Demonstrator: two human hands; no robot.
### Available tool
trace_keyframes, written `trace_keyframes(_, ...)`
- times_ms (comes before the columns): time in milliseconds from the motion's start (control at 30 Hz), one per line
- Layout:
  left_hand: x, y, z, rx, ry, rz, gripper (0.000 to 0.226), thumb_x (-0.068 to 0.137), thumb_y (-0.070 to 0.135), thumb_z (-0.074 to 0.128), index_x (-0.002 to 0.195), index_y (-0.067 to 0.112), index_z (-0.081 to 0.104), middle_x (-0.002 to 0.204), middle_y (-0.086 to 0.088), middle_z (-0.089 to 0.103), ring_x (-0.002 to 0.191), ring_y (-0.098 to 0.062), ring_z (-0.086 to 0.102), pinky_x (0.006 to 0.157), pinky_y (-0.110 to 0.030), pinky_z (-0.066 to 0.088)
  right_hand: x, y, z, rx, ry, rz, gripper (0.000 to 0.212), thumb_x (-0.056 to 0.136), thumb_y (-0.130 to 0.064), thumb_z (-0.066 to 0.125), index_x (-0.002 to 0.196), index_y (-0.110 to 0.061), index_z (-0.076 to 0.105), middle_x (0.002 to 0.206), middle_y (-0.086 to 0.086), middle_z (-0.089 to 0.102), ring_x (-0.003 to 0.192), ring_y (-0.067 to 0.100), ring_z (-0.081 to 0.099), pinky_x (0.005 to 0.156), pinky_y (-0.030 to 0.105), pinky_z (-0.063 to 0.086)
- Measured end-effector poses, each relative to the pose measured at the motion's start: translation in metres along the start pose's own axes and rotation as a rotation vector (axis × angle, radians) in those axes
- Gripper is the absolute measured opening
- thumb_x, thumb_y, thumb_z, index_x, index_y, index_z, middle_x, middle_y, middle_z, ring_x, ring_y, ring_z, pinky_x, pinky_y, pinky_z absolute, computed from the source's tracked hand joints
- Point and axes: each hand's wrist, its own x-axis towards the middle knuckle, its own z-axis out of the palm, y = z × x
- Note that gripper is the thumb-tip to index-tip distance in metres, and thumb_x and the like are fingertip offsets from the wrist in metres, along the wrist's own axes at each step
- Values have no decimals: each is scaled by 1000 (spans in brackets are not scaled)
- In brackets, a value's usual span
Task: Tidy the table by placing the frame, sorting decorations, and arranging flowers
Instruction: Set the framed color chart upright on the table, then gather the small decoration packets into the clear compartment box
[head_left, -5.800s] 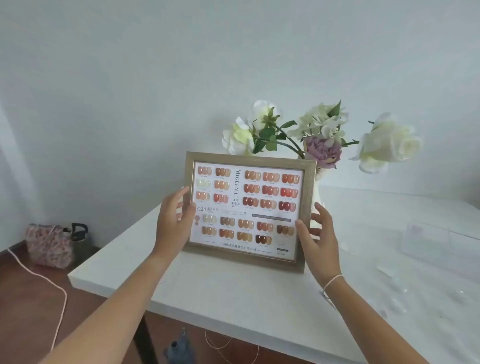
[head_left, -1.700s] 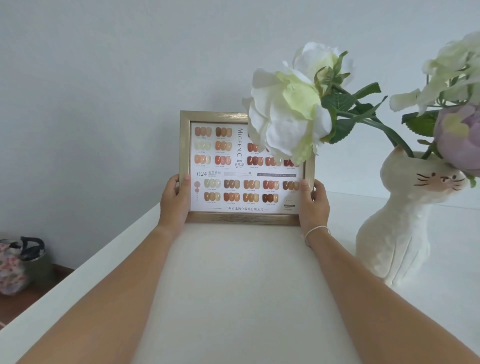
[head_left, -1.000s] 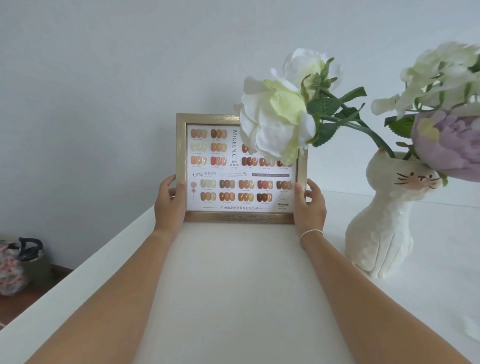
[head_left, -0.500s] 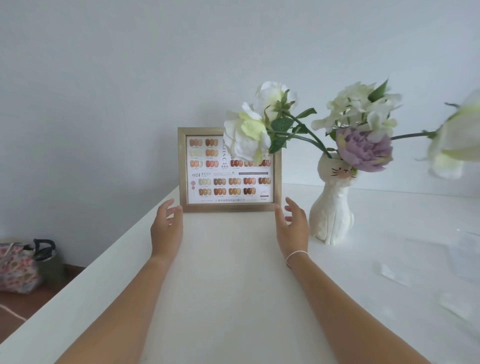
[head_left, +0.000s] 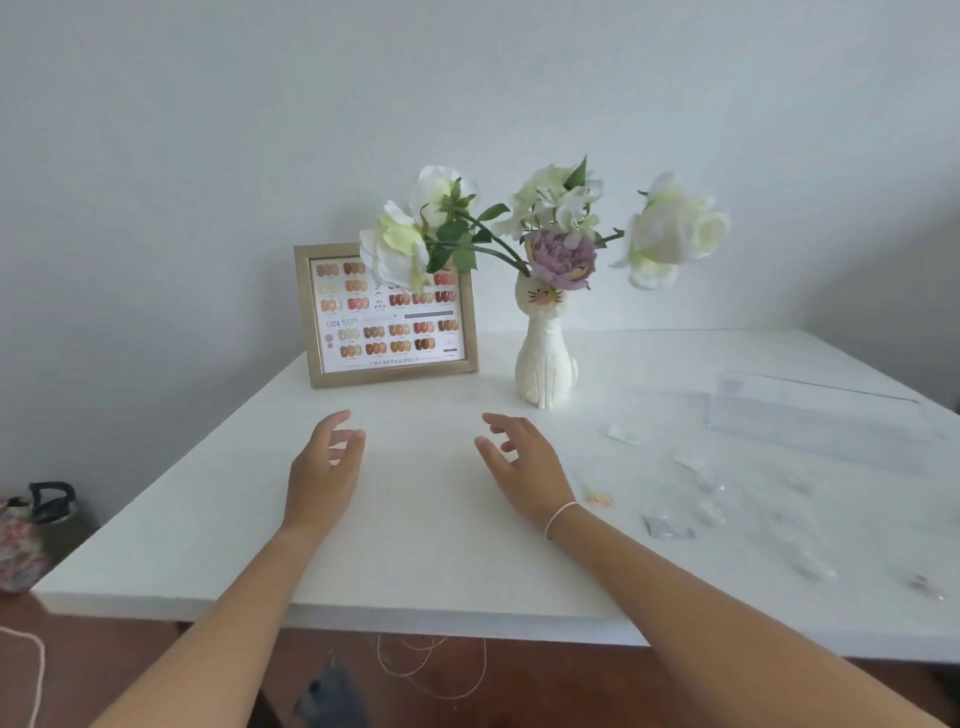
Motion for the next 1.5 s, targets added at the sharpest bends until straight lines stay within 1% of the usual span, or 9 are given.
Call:
trace_keyframes(100, -20, 10, 14, 43, -83, 34, 30, 92, 35, 47, 121, 32, 52, 107, 6, 57, 96, -14, 54, 72, -20, 38, -17, 3, -27, -103, -43, -70, 34, 89, -34, 53, 122, -26, 54, 118, -2, 56, 93, 11, 53, 83, 23, 43)
trace_keyframes(367, -52, 47, 71, 102, -308, 147, 23, 90, 34, 52, 112, 35, 57, 102, 11, 62, 100, -14, 57, 83, -26, 40, -27, 28, -123, -390, -37, -142, 33, 89, -29, 52, 122, -23, 55, 117, 0, 59, 103, 17, 55, 81, 19, 35)
trace_keyframes(733, -77, 108, 158, 418, -629, 418, 37, 85, 43, 57, 120, 28, 60, 108, 4, 59, 98, -15, 48, 93, -28, 38, -13, 83, -200, -602, -151, 310, 40, 87, -31, 55, 125, -22, 51, 123, 9, 54, 119, 29, 46, 100, 36, 38)
trace_keyframes(900, -72, 114, 169, 413, -715, 394, 38, 89, 37, 55, 124, 23, 58, 107, 1, 53, 92, -12, 44, 83, -19, 32, -1, 87, -203, -579, -197, 404, 44, 83, -28, 58, 125, -22, 51, 122, 7, 58, 120, 27, 46, 97, 33, 39)
trace_keyframes(1100, -64, 123, 172, 480, -796, 341, 39, 93, 33, 49, 129, 19, 53, 107, -3, 51, 90, -14, 48, 82, -23, 36, 10, 84, -198, -557, -231, 429, 46, 81, -18, 61, 126, -19, 51, 122, 8, 59, 117, 25, 51, 95, 30, 41)
trace_keyframes(1200, -59, 129, 174, 529, -847, 329, 31, 92, 27, 50, 120, 19, 59, 102, -3, 52, 90, -16, 50, 80, -26, 38, 13, 83, -199, -488, -243, 452, 46, 80, -11, 62, 125, -17, 51, 119, 8, 59, 111, 23, 54, 89, 27, 42)
trace_keyframes(1333, -51, 135, 177, 513, -906, 298, 19, 88, 26, 56, 105, 17, 59, 79, 5, 59, 72, -6, 51, 65, -23, 39, 21, 83, -213, -266, -201, 488, 36, 79, 1, 60, 113, -9, 58, 74, 2, 53, 58, 16, 52, 49, 17, 45)
trace_keyframes(1400, -48, 136, 179, 473, -929, 276, 8, 87, 23, 57, 93, 18, 60, 71, 7, 62, 61, 2, 54, 61, -20, 40, 26, 83, -228, -199, -142, 499, 29, 79, 4, 58, 106, -7, 59, 73, 6, 48, 51, 15, 48, 36, 13, 44)
trace_keyframes(1500, -45, 138, 184, 424, -926, 263, 10, 83, 13, 54, 79, 20, 61, 78, 2, 62, 51, 5, 57, 56, -13, 39, 35, 83, -253, -145, -19, 479, 21, 77, 5, 57, 92, -9, 55, 66, 9, 50, 51, 17, 49, 35, 13, 46)
